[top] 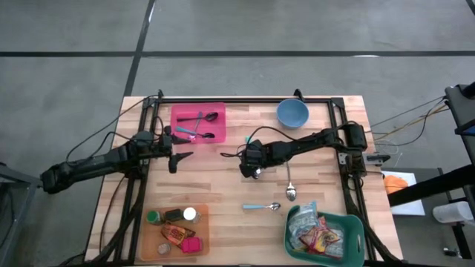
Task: Pick & Place Food Item
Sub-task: Put the green spoon into the pink bin
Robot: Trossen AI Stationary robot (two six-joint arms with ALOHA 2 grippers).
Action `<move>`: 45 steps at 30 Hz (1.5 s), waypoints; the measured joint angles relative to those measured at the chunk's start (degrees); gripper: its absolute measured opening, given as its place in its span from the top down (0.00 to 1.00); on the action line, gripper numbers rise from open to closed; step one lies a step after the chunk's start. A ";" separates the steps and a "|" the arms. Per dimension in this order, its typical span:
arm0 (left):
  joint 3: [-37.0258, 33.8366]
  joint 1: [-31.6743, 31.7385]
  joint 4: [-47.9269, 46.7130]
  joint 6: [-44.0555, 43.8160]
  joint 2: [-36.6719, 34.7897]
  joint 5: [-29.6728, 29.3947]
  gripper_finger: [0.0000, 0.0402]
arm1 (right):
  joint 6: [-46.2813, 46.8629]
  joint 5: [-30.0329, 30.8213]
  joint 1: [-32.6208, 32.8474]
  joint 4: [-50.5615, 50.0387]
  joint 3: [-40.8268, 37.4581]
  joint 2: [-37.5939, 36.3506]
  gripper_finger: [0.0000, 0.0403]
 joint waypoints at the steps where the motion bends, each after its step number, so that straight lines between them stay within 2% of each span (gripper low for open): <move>1: 0.00 0.00 0.00 0.00 0.00 0.00 0.39 | 0.02 0.45 0.04 0.00 -0.06 0.00 0.52; 14: 0.00 0.00 0.00 0.01 -0.02 0.00 0.39 | -1.55 1.00 -0.04 0.13 0.48 2.43 0.54; 17: 0.00 0.00 0.00 0.00 -0.02 -0.02 0.39 | -1.75 1.02 -0.04 0.24 0.44 2.17 0.60; 26: 0.00 0.00 0.00 0.00 -0.02 -0.01 0.39 | -3.46 1.00 -0.07 0.20 0.46 2.16 0.89; 29: 0.00 0.00 0.00 0.00 -0.01 0.00 0.39 | -3.99 1.00 -0.07 0.13 0.46 2.16 0.95; 45: 0.00 0.01 0.00 0.00 -0.02 -0.02 0.39 | -5.60 1.12 -0.07 -0.26 0.26 1.16 0.93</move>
